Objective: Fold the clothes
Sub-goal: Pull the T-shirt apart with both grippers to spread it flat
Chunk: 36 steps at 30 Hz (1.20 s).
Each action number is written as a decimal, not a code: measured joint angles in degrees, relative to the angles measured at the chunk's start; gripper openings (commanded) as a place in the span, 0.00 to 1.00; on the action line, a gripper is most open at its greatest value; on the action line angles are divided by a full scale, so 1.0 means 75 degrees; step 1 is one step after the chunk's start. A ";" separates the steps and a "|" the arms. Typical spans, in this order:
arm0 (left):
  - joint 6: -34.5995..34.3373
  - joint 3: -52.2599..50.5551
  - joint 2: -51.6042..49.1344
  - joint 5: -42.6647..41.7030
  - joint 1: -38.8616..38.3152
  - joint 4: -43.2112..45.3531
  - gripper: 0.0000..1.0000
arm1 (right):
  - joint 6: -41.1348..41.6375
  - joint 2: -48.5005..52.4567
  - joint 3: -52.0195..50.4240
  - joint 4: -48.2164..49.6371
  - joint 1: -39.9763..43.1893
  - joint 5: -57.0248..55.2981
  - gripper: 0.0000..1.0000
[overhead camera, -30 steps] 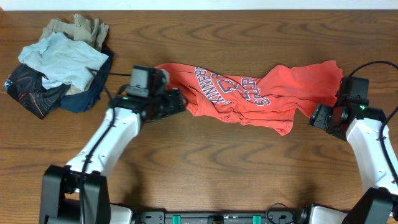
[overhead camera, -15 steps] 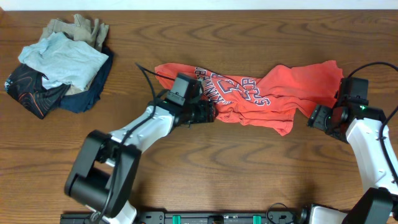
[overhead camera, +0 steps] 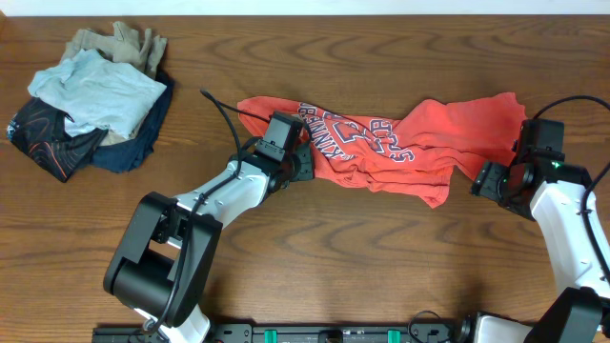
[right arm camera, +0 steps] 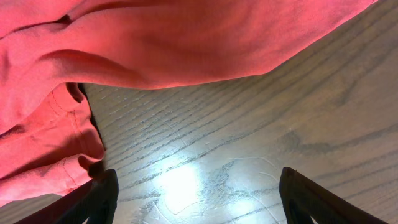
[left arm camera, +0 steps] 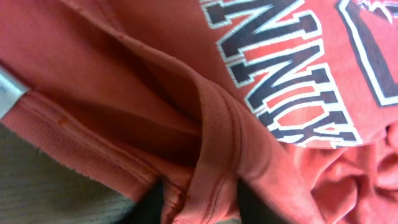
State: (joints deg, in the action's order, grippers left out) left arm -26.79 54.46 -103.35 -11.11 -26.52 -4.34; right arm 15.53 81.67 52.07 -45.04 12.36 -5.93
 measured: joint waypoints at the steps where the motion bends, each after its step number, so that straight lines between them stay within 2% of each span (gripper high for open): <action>1: -0.0023 0.0000 0.0000 0.0006 0.0000 0.0017 0.73 | 0.0000 0.0000 0.0000 -0.0003 0.0000 0.0003 0.81; 8: -0.0029 0.0000 0.0000 0.0029 0.0000 0.0519 0.73 | 0.0000 0.0000 0.0000 -0.0003 0.0000 0.0009 0.81; 13: -0.0032 0.0000 -0.0073 0.0029 -0.0003 0.0848 0.70 | 0.0000 0.0000 0.0000 -0.0006 0.0000 0.0015 0.81; 14: -0.0038 0.0000 -0.0128 0.0029 -0.0017 0.0851 0.62 | 0.0000 0.0000 0.0000 -0.0006 0.0000 0.0015 0.81; 18: -0.0032 0.0000 -0.0475 -0.0076 -0.0079 0.0842 0.06 | 0.0000 0.0000 0.0000 -0.0003 0.0000 0.0015 0.81; 25: 0.0050 0.0000 -0.0271 -0.0294 0.0242 0.0525 0.06 | 0.0000 0.0000 0.0000 -0.0003 0.0000 0.0012 0.81; 30: 0.0542 0.0000 0.0831 -0.0125 0.1475 0.0452 0.06 | 0.0000 0.0000 0.0000 0.0009 0.0000 0.0015 0.81; 31: 0.0609 0.0000 0.1093 -0.0061 0.1813 0.0472 0.12 | 0.0000 0.0000 0.0000 0.0012 0.0000 0.0015 0.81; 32: 0.0659 0.0003 0.1271 -0.0017 0.2066 0.0493 0.39 | 0.0000 0.0000 0.0000 0.0015 0.0000 0.0015 0.81; 33: 0.0731 0.0006 0.1451 0.0035 0.2401 0.0501 0.71 | 0.0000 0.0000 0.0000 0.0015 0.0000 0.0017 0.81; 34: 0.0740 0.0009 0.1547 0.0093 0.2626 0.0495 0.86 | 0.0000 0.0000 0.0000 0.0015 0.0000 0.0017 0.81; 35: 0.0749 0.0023 0.1620 0.0073 0.2888 0.0420 0.98 | 0.0000 0.0000 0.0000 0.0015 0.0000 0.0017 0.81; 36: 0.0752 0.0026 0.1652 0.0055 0.3110 0.0300 0.98 | 0.0000 0.0000 0.0000 0.0017 0.0000 0.0017 0.81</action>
State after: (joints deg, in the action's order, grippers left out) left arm -21.15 54.65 -90.96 -10.70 -3.20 -2.09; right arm 15.53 81.67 52.07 -44.91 12.36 -5.80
